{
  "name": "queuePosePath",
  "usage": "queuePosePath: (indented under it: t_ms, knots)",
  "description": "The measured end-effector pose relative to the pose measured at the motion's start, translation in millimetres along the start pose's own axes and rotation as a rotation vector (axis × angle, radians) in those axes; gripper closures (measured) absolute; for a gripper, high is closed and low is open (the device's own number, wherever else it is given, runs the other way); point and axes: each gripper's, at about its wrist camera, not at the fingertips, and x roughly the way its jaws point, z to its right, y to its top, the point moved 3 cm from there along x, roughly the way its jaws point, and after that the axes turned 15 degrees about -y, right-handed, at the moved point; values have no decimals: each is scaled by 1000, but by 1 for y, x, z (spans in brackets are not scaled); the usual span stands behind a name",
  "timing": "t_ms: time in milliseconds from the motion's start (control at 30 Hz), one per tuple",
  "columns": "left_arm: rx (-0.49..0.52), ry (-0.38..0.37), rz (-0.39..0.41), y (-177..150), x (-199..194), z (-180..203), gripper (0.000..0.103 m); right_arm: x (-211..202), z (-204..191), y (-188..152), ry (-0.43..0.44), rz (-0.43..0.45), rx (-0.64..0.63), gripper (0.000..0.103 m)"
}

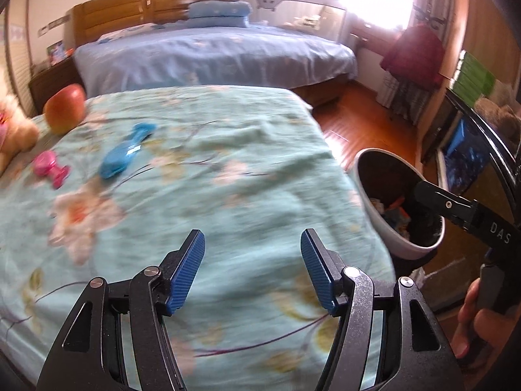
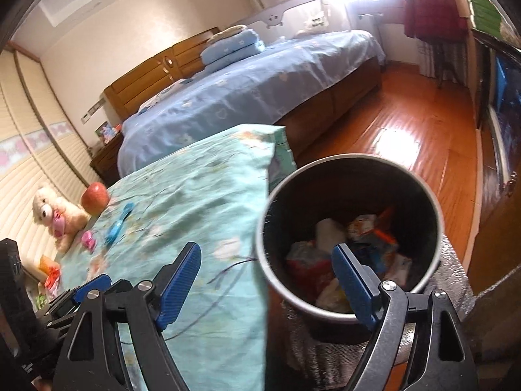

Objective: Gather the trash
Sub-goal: 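Move both open grippers back toward the hairbrushes on the bed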

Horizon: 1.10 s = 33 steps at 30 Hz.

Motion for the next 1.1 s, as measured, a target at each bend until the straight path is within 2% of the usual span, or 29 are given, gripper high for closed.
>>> queuePosePath:
  t_ms: [733, 1100]
  knots:
    - [-173, 148, 35, -29, -61, -140, 41, 7, -135, -34, 107, -66, -210, 18]
    - [-253, 200, 64, -24, -82, -200, 41, 31, -213, -40, 150, -97, -301, 18]
